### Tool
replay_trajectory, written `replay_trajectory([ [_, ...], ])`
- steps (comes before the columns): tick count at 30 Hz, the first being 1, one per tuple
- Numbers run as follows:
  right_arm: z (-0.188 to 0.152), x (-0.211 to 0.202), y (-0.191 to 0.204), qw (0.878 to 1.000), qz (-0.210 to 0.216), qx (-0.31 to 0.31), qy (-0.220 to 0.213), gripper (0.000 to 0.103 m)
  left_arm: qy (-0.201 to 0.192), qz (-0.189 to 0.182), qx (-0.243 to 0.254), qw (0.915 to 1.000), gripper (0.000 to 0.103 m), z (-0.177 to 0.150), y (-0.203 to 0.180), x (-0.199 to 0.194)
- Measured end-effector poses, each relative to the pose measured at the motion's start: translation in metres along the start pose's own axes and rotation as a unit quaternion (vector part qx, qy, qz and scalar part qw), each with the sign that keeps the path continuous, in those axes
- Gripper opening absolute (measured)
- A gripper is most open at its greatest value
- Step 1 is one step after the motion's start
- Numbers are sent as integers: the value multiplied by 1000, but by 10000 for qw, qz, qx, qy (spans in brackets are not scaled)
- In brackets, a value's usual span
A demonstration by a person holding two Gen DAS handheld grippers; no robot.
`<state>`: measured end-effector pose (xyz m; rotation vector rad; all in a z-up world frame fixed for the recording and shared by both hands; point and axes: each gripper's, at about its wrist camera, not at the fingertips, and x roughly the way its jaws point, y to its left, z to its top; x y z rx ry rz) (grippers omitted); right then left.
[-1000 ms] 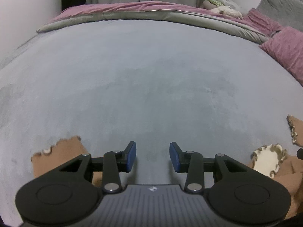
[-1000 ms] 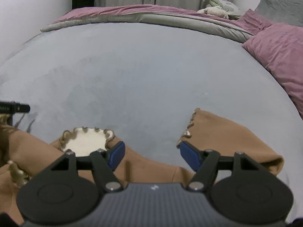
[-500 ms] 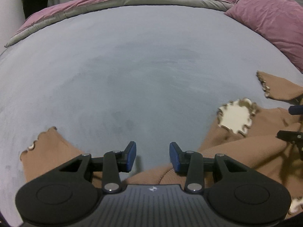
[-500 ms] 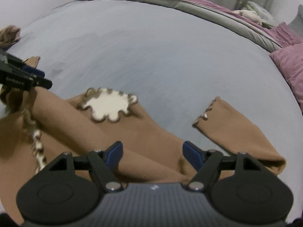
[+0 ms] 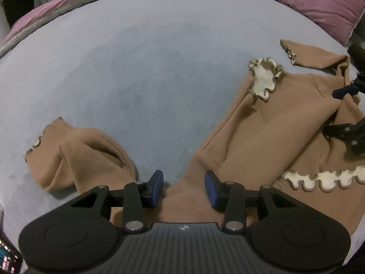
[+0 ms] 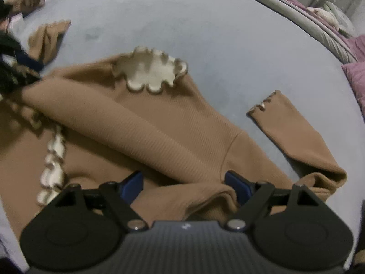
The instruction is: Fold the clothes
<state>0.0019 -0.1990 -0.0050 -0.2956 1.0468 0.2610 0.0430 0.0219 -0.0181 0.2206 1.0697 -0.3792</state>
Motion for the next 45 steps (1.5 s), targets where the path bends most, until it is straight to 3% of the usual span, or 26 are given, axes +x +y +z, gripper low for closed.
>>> replay_trajectory([
  [6,5,-23,-35,9907,645,941,-744,79,-167,-96,-215,9996,39,6,9,5],
  [10,9,-8,-49,9858,357,1402,-856,65,-373,-251,-415,9981,35,9,15,14],
  [14,11,9,-54,9858,54,1456,-840,60,-505,-641,-626,9947,20,6,22,18],
  [25,7,37,-43,9921,-317,995,-695,61,-735,-1030,-440,9910,11,-10,16,14],
  [31,4,37,-44,9921,-247,1001,-708,61,-798,-1169,-206,9897,13,-15,14,12],
  [36,2,36,-43,9929,-243,930,-706,61,-905,-763,-73,9929,42,-12,14,6],
  [38,2,36,-42,9930,-255,902,-717,62,-895,-687,28,9936,43,-11,12,8],
  [45,0,36,-41,9926,-266,923,-745,64,-590,-1286,-481,9888,42,-2,28,20],
])
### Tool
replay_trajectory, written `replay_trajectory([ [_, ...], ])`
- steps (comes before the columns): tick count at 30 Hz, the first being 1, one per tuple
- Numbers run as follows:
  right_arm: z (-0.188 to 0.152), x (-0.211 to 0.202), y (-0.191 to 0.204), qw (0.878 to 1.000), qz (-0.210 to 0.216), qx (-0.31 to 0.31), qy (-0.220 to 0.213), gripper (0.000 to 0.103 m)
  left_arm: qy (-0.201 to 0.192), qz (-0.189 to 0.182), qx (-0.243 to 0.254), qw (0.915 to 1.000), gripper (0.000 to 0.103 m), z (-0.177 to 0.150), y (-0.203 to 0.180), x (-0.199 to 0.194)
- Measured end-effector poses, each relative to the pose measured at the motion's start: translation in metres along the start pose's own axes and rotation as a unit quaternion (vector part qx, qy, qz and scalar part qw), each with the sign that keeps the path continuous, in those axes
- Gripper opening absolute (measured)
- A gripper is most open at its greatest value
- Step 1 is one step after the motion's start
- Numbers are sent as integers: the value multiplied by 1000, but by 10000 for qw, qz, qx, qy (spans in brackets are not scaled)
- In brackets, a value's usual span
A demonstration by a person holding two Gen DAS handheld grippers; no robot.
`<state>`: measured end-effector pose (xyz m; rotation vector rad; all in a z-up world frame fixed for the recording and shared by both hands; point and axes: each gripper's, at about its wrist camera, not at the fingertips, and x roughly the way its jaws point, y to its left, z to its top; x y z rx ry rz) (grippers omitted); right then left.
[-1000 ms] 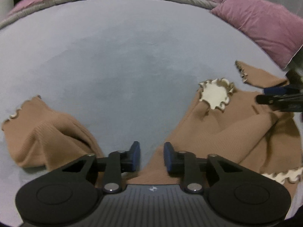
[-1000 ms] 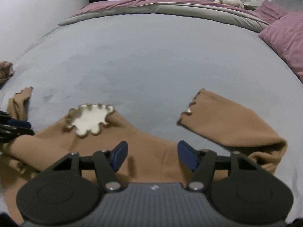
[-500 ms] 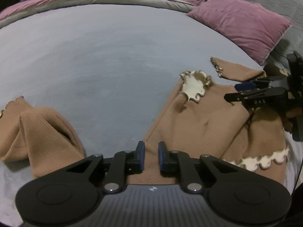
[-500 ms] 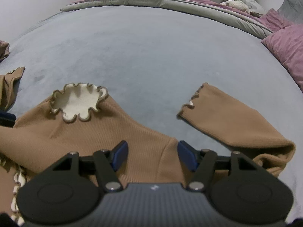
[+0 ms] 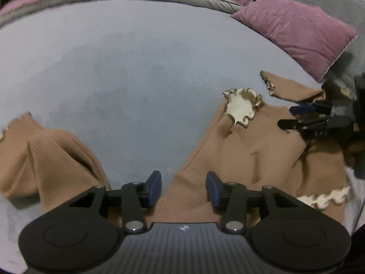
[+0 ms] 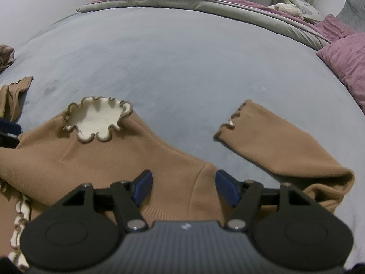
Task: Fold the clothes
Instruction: 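Grasp the sweater body with both grippers and lift it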
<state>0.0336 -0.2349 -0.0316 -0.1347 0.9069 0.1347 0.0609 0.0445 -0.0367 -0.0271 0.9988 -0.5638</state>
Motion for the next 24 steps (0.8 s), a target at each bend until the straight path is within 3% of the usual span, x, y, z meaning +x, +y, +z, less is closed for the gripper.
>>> replay_trajectory([
  [4,-1,0,1,10000,15,47,7,64,136,-142,-198,9996,34,0,1,4],
  [8,-1,-2,4,10000,42,25,38,51,121,-196,-586,9980,11,0,2,4],
  [12,-1,-5,10,10000,22,-50,-10,31,-103,84,-646,9978,8,0,-9,2],
  [13,-1,-7,11,10000,9,-49,-30,16,-233,170,-676,9973,8,0,-10,-1],
  [18,2,-15,10,9992,-125,218,-308,9,-963,450,-935,9899,7,7,-7,-21],
  [24,18,-29,14,9941,-399,479,-883,9,-1656,1079,-624,9783,8,24,-18,-29],
])
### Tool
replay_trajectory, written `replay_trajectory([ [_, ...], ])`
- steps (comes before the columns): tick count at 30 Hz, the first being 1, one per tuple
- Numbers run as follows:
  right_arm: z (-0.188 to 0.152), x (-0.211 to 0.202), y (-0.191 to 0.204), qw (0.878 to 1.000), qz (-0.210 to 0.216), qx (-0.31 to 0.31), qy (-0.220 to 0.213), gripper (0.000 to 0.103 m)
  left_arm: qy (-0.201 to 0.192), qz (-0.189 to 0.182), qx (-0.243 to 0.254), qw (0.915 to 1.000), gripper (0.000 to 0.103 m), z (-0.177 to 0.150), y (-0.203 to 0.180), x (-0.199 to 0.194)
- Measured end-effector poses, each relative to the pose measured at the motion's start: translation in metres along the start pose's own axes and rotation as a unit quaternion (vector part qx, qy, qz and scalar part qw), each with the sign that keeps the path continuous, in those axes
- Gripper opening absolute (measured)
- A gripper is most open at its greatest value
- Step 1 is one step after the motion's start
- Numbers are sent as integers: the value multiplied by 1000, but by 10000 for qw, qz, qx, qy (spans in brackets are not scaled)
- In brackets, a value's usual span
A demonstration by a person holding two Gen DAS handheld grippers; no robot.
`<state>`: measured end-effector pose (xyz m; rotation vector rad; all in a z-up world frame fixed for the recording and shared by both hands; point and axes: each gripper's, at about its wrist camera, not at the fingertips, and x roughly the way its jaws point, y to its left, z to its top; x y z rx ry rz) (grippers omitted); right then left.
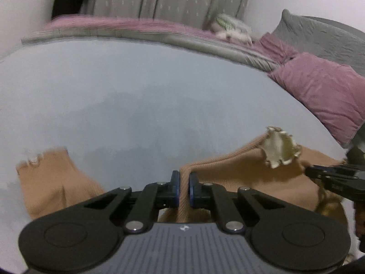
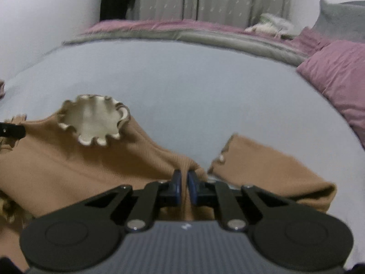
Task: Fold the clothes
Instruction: 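Grasp the sweater body with both grippers and lift it, then lower the sweater onto the bed and open both grippers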
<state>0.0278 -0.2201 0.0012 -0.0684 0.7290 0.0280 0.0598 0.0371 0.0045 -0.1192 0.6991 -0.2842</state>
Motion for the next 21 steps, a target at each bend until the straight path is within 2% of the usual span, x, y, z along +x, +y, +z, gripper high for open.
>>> replay_trajectory([
  [7,24,1,15,9984,-270,-42,-499,9,-239,448,-13,9987,8,17,1,19],
  [11,39,13,20,9974,-317,-31,-651,9,-408,687,234,9965,8,34,2,31],
  [21,85,59,10,9932,-693,75,-936,8,-682,930,703,9908,8,78,-8,74],
])
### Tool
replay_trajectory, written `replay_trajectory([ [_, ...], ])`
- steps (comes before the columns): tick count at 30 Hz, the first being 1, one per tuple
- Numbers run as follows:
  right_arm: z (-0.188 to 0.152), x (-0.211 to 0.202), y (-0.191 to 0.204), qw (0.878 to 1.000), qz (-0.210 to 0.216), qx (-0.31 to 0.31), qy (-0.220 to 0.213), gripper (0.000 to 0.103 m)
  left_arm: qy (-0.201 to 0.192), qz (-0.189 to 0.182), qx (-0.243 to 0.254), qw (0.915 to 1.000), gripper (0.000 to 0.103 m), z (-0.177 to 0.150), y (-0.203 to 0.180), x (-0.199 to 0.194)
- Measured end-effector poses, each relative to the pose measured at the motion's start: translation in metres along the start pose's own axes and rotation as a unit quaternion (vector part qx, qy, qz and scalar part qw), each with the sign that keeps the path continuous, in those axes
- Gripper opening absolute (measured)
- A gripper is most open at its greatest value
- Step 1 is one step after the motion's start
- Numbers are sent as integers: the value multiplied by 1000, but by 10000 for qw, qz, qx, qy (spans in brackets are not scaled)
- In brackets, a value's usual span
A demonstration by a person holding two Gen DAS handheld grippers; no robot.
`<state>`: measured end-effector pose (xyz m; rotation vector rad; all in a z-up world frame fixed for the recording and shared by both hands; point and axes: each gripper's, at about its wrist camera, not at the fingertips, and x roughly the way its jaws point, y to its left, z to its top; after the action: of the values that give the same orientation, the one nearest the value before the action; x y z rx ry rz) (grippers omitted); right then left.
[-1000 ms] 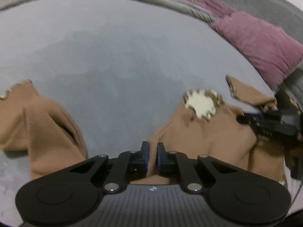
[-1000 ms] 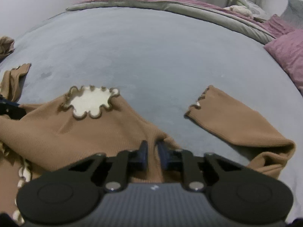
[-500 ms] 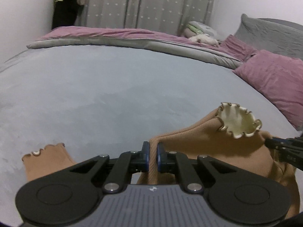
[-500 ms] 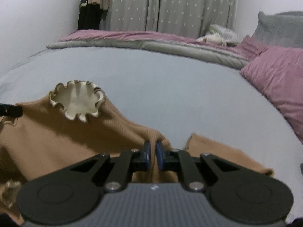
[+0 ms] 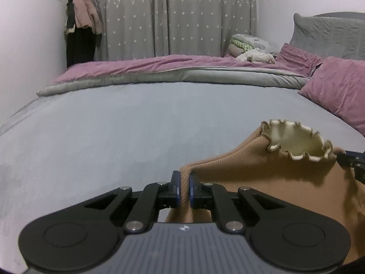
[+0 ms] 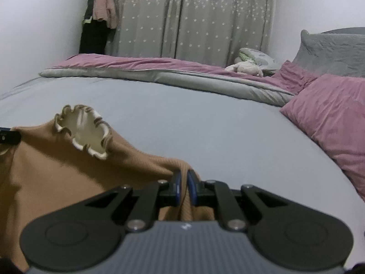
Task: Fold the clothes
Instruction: 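Lower the sweater onto the bed and open both grippers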
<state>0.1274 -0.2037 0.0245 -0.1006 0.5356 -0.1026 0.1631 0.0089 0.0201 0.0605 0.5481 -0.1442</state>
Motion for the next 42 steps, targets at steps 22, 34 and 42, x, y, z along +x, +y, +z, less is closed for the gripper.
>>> replay_trajectory([
  [22,27,152,-7,9978,-341,-488,288,9,313,267,436,9982,9,19,-19,139],
  [34,11,193,5,9934,-471,-792,681,22,500,411,593,9961,21,5,-27,155],
  [42,18,162,2,9960,-324,-517,651,45,572,467,720,9947,36,8,-32,132],
])
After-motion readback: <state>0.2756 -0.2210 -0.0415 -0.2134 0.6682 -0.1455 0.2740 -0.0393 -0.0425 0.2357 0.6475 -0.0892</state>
